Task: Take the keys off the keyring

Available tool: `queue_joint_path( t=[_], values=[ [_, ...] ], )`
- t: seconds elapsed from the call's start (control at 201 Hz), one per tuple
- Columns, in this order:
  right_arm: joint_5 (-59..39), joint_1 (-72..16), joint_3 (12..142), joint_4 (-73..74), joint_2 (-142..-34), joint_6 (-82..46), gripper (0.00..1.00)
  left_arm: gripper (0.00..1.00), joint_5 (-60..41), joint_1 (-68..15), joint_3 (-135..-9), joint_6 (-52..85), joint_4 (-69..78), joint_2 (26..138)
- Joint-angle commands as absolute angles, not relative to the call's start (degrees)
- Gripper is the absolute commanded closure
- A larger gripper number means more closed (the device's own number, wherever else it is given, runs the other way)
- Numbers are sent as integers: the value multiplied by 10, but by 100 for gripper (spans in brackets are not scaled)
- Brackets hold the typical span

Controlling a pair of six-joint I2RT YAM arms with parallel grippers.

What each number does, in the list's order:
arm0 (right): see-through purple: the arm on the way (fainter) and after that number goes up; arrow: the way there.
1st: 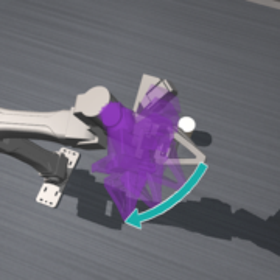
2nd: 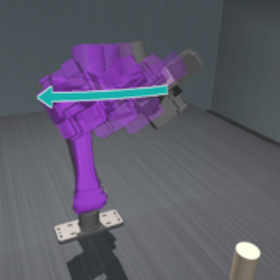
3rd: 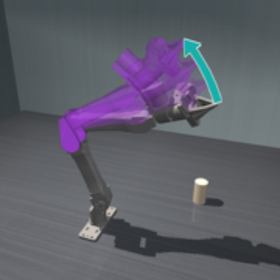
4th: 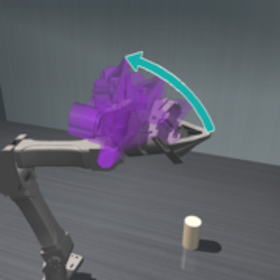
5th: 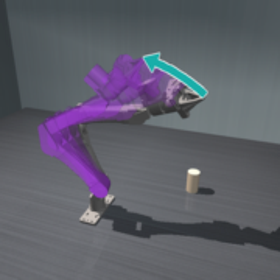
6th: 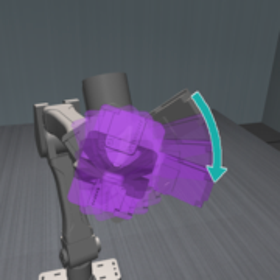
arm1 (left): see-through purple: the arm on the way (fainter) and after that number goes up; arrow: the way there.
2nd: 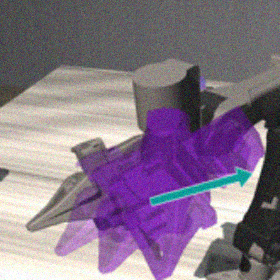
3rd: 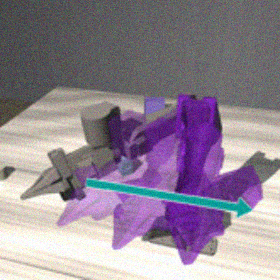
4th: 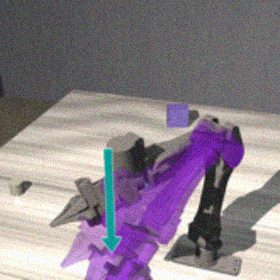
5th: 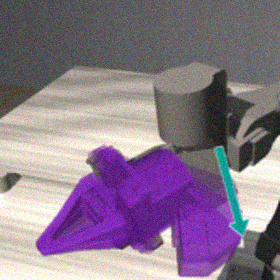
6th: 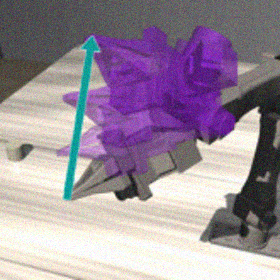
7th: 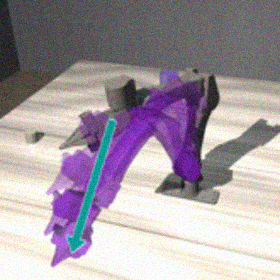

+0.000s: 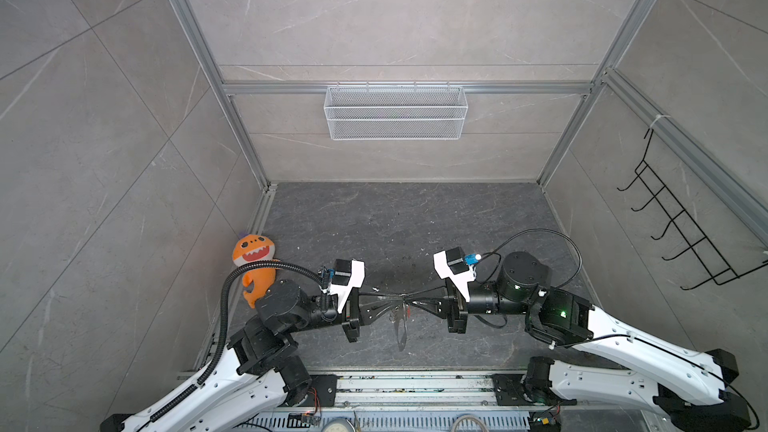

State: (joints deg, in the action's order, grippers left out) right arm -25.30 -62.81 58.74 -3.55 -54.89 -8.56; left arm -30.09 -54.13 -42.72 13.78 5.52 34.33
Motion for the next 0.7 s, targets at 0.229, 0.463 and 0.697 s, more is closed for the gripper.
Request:
queue_joint_path(
  t=[0.229,0.463,0.697],
  values=[
    [-221,-630,618,-127,-540,-86,100,66,-289,-542,-469,152,-1,342],
    [-222,-630,696,-285,-573,-55,100,65,-292,-542,-540,137,-156,383],
    [-245,-630,755,-371,-613,-46,100,65,-311,-542,-611,115,-268,446]
  ],
)
